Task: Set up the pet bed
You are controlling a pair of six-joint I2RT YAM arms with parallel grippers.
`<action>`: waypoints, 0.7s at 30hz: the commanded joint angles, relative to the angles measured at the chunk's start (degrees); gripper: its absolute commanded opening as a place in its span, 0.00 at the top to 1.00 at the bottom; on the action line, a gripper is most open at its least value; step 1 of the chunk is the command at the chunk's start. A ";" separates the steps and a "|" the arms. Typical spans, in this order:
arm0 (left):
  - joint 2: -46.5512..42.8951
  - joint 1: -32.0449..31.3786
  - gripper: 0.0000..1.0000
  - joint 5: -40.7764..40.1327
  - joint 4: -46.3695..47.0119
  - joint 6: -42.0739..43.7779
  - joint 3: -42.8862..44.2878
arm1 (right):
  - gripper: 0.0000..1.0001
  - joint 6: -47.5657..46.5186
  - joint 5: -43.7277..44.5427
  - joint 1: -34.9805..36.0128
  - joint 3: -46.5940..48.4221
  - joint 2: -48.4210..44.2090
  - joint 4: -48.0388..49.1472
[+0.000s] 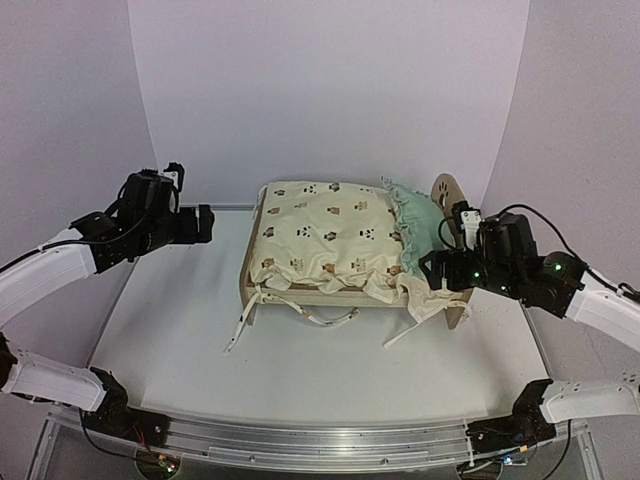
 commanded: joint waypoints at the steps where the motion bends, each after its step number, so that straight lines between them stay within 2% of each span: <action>1: -1.45 0.26 0.01 0.78 2.63 0.99 0.12 | 0.02 -0.02 -0.54 -0.09 1.28 0.70 2.39; 5: -1.86 0.25 0.00 0.79 2.84 0.83 -0.08 | 0.02 -0.31 -3.90 -0.08 1.29 0.92 2.87; 15: -3.03 0.25 0.01 1.07 2.98 0.65 -0.43 | 0.02 1.11 -2.12 -0.10 0.34 -0.90 3.09; 19: -3.18 0.25 0.00 1.18 3.10 0.64 -0.50 | 0.02 -0.98 -9.79 -0.10 0.37 -0.65 4.05; 21: -3.24 0.24 0.00 0.70 2.79 0.40 -0.38 | 0.02 0.24 -2.13 -0.10 0.18 -0.60 4.03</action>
